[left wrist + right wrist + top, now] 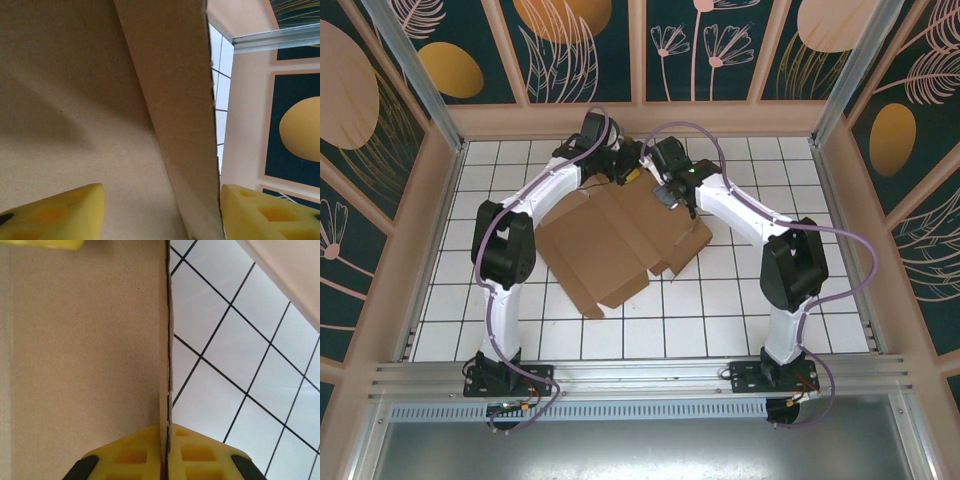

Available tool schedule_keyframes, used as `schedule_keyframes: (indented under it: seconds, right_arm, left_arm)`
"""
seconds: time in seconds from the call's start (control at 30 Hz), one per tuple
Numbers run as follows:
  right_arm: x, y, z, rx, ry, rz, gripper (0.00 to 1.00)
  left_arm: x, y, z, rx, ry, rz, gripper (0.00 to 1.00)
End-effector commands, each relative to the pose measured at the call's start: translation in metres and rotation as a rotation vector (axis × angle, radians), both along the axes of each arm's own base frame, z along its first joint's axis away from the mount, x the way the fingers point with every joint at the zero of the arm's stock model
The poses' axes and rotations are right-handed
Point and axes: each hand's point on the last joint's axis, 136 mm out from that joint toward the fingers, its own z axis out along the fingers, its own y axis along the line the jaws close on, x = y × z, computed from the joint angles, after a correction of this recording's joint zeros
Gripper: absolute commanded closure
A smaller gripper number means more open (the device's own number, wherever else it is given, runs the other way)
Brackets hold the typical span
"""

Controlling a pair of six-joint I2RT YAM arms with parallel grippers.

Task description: Fold the paper box

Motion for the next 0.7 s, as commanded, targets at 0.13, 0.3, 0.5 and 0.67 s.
schedule_keyframes:
  seconds: [0.13, 0.3, 0.5, 0.67]
  right_arm:
    - [0.004, 0.012, 0.022, -0.018, -0.116, 0.014, 0.92]
    - [0.003, 0.016, 0.018, -0.025, -0.116, 0.017, 0.92]
    - [0.002, 0.019, 0.016, -0.041, -0.125, 0.021, 0.92]
    - [0.001, 0.021, 0.018, -0.056, -0.139, 0.023, 0.93]
  left_arm:
    - [-0.006, -0.017, 0.012, -0.039, 0.024, -0.006, 0.39]
    - [-0.006, -0.02, 0.014, -0.05, 0.025, -0.004, 0.45]
    - [-0.005, -0.022, 0.015, -0.059, 0.02, -0.006, 0.62]
    - [-0.005, -0.023, 0.011, -0.065, 0.031, -0.005, 0.82]
